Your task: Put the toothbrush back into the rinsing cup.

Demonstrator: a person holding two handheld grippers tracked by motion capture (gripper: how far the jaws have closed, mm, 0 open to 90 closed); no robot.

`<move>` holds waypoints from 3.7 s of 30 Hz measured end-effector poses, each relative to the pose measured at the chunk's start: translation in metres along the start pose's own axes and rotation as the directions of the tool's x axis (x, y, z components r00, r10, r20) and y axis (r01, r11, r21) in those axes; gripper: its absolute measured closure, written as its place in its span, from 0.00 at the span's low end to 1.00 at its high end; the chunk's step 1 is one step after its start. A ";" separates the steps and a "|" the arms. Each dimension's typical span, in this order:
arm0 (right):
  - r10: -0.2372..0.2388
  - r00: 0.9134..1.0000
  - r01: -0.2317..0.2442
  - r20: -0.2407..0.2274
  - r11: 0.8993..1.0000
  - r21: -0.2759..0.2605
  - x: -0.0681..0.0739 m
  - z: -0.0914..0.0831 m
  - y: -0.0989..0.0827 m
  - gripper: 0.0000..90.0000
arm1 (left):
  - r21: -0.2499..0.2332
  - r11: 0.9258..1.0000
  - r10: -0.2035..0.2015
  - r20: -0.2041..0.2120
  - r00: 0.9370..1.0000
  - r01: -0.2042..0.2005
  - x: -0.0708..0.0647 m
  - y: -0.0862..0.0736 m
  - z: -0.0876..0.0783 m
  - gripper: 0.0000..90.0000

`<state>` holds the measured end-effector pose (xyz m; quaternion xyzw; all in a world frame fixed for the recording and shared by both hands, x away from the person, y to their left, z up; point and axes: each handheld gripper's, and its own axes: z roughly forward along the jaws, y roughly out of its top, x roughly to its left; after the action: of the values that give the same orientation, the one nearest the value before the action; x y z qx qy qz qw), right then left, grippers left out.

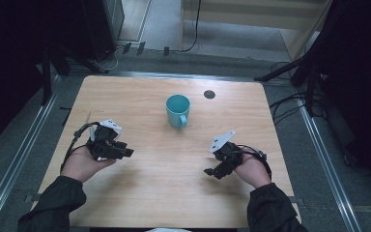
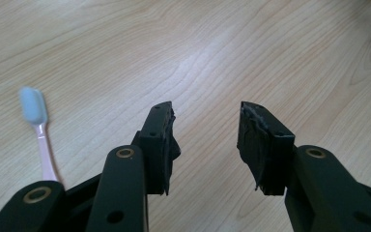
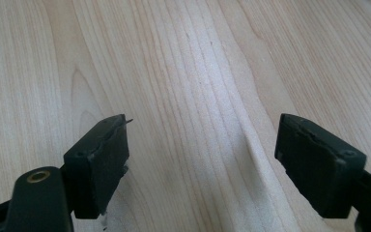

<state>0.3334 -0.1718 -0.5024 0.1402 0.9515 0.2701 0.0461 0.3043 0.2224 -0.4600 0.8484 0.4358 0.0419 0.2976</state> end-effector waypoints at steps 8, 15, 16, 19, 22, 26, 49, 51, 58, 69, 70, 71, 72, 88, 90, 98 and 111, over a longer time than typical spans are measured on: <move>0.000 1.000 0.000 -0.001 1.000 0.004 0.000 0.000 -0.001 0.21 | -0.007 1.000 -0.016 -0.022 1.000 0.016 0.015 -0.005 -0.010 0.65; 0.001 1.000 -0.001 -0.005 1.000 0.006 0.001 0.000 -0.002 0.21 | -0.003 0.999 -0.034 -0.040 0.999 0.034 0.027 -0.008 -0.017 0.67; 0.004 1.000 -0.004 -0.006 1.000 0.005 0.001 0.000 -0.002 0.21 | 0.000 0.999 -0.038 -0.044 0.998 0.038 0.028 -0.009 -0.018 0.67; 0.003 1.000 -0.003 0.000 1.000 0.009 0.001 -0.001 -0.003 0.21 | 0.007 0.999 -0.043 -0.054 0.998 0.043 0.034 -0.010 -0.020 0.67; 0.004 1.000 -0.004 0.003 1.000 0.002 0.001 -0.002 -0.003 0.21 | 0.017 0.998 -0.055 -0.068 0.996 0.056 0.039 -0.013 -0.021 0.67; 0.004 1.000 -0.004 0.004 1.000 0.002 0.002 -0.002 -0.004 0.21 | 0.042 0.997 -0.058 -0.091 0.994 0.062 0.045 -0.016 -0.019 0.67; 0.008 1.000 -0.008 0.000 1.000 0.017 0.003 -0.001 -0.006 0.21 | 0.212 0.958 -0.159 -0.167 0.973 0.193 0.073 -0.026 -0.001 0.71; 0.006 1.000 -0.006 0.000 1.000 0.018 0.003 -0.001 -0.006 0.21 | 0.229 0.953 -0.158 -0.176 0.972 0.197 0.075 -0.026 0.002 0.71; 0.006 1.000 -0.006 -0.003 1.000 0.023 0.003 -0.001 -0.007 0.21 | 0.280 0.938 -0.158 -0.184 0.970 0.206 0.077 -0.025 0.010 0.71; 0.010 1.000 -0.010 -0.002 1.000 0.026 0.004 -0.001 -0.008 0.21 | 0.337 0.922 -0.128 -0.197 0.972 0.190 0.076 -0.021 0.018 0.71; 0.009 1.000 -0.009 -0.002 1.000 0.026 0.004 -0.001 -0.009 0.21 | 0.343 0.920 -0.125 -0.197 0.972 0.188 0.076 -0.020 0.019 0.71; 0.012 1.000 -0.012 -0.002 1.000 0.028 0.005 -0.001 -0.009 0.21 | 0.343 0.920 -0.125 -0.197 0.972 0.188 0.076 -0.020 0.019 0.71; 0.013 1.000 -0.013 0.000 1.000 0.029 0.005 -0.001 -0.009 0.21 | 0.348 0.919 -0.120 -0.202 0.972 0.185 0.075 -0.019 0.020 0.71; 0.019 1.000 -0.019 0.010 0.999 0.032 0.006 -0.004 -0.014 0.21 | 0.400 0.898 -0.098 -0.219 0.971 0.181 0.074 -0.016 0.029 0.71; 0.023 1.000 -0.023 0.005 0.999 0.034 0.006 -0.003 -0.014 0.21 | 0.399 0.899 -0.094 -0.222 0.970 0.178 0.073 -0.016 0.029 0.71; 0.028 1.000 -0.029 0.008 0.999 0.043 0.006 -0.003 -0.015 0.21 | 0.425 0.891 -0.053 -0.257 0.965 0.162 0.068 -0.013 0.033 0.72; 0.022 1.000 -0.023 0.009 0.998 0.059 0.006 -0.001 -0.015 0.21 | 0.449 0.874 -0.064 -0.278 0.959 0.189 0.064 -0.009 0.036 0.78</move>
<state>0.3238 -0.1826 -0.5093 0.1535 0.9572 0.2418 0.0430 0.3491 0.2589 -0.5066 0.8520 0.5224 0.0235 0.0267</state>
